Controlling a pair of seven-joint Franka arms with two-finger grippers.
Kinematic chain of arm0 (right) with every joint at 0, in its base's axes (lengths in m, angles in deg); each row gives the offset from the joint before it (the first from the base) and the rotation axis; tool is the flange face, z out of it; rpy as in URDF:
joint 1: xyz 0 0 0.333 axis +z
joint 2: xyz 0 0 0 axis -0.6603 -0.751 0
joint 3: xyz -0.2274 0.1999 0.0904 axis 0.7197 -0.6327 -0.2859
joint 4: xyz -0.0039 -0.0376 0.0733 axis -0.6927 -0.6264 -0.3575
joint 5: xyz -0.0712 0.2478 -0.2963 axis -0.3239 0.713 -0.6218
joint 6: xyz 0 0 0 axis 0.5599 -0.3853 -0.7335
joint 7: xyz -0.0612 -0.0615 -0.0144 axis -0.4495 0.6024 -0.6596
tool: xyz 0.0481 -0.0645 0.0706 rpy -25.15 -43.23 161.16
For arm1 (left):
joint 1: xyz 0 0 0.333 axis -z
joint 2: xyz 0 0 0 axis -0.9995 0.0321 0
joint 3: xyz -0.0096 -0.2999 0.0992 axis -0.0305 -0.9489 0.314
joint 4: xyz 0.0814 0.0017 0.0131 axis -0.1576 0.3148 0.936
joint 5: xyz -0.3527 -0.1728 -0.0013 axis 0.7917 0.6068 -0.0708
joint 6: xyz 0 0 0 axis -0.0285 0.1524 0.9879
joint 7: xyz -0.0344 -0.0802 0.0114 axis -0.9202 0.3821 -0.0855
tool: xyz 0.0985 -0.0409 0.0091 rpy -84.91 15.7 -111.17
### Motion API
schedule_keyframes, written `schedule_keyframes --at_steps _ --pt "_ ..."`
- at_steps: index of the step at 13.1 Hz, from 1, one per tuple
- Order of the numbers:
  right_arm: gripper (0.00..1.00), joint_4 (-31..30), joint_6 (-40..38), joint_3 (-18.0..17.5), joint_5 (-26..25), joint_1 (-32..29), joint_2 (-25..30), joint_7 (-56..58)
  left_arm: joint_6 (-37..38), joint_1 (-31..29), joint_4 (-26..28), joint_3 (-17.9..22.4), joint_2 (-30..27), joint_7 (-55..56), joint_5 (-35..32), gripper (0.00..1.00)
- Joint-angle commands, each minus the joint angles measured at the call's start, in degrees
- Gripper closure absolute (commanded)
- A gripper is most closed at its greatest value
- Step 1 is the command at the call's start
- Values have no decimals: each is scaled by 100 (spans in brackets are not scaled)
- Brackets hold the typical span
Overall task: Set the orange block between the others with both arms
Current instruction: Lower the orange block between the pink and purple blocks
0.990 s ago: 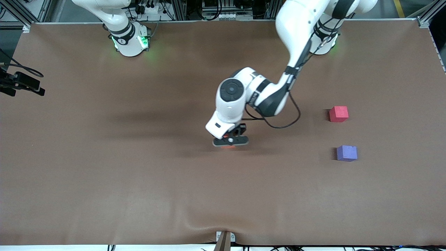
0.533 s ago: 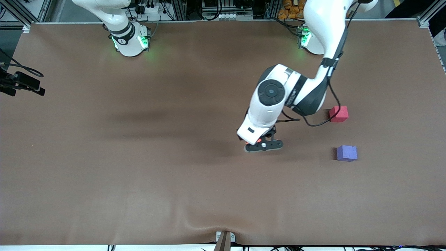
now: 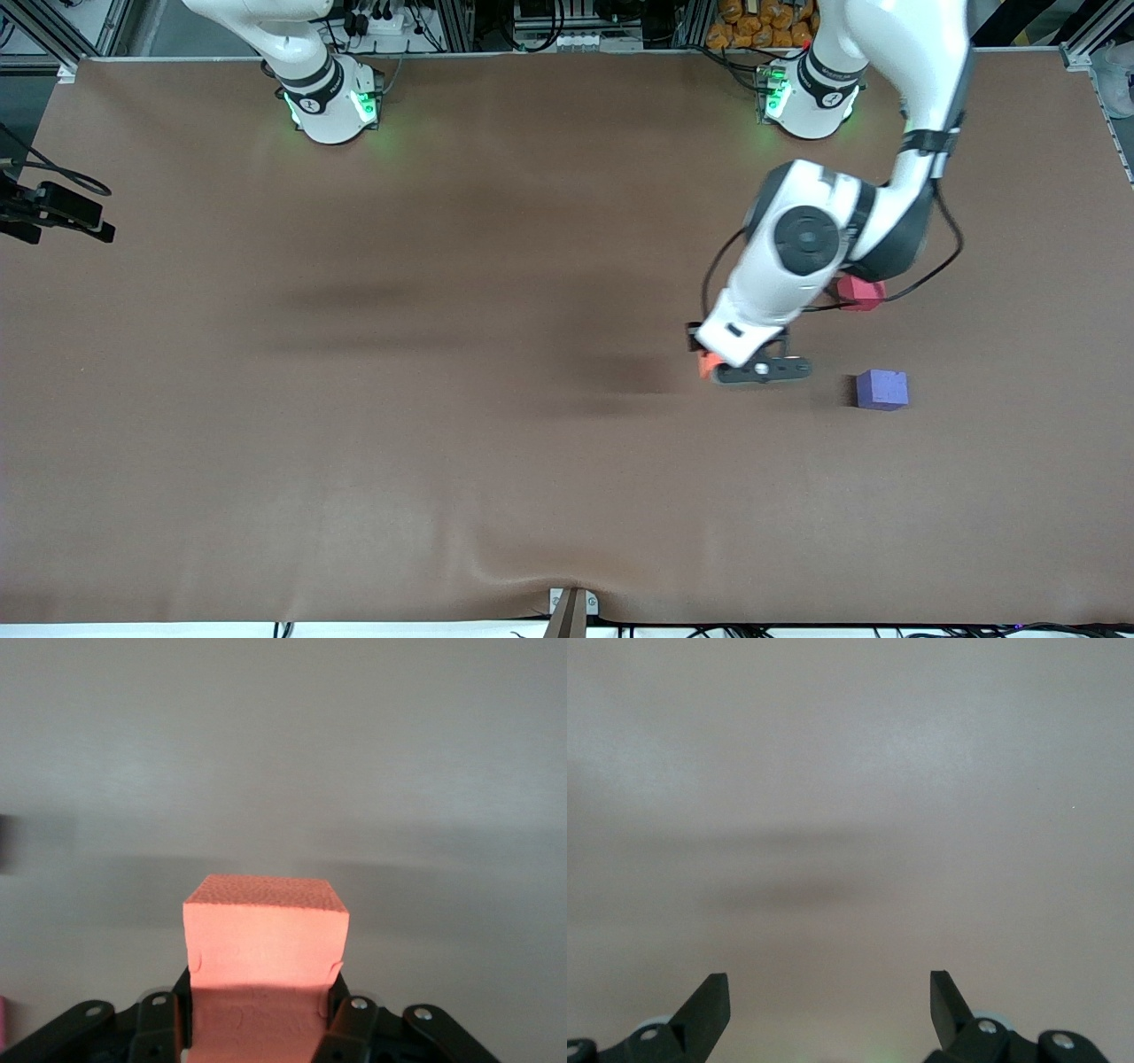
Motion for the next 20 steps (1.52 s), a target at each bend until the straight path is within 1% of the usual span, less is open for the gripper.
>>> schedule_keyframes --at_steps 1,3,5,7,9,11,12,14,16,20 --pt "0 89 -83 -106 -69 -119 -17 -60 -784 -436 1361 -72 -729 -504 -57 80" --pt "0 89 -74 -106 -69 -119 -17 -60 -892 -788 1749 -81 -966 -988 -57 80" --pt "0 89 -74 -106 -69 -119 -17 -60 -883 -1061 2013 -81 -1134 -1217 -57 81" --pt "0 89 -83 -106 -69 -119 -17 -60 -892 -1613 2146 -98 -1178 -1874 -40 81" --pt "0 89 -92 -106 -69 -128 -17 -60 -909 -1878 2356 -98 -1240 -2132 -39 82" --pt "0 98 -92 -106 -69 -128 -17 -60 -962 -2220 2401 -98 -1214 -2744 -40 81" --pt "0 98 -92 -106 -69 -128 -17 -60 -971 -2353 2462 -98 -1213 -2878 -40 81" --pt "0 98 -66 -106 -69 -102 -35 -60 -1076 -2441 2594 -90 -1240 -2993 -40 81" --pt "0 98 -39 -106 -69 -101 -35 -60 -1277 -2679 2595 -89 -1144 -3239 -40 81" --pt "0 98 -30 -106 -69 -101 -43 -60 -1603 -2829 2744 -98 -951 -3398 -40 81"
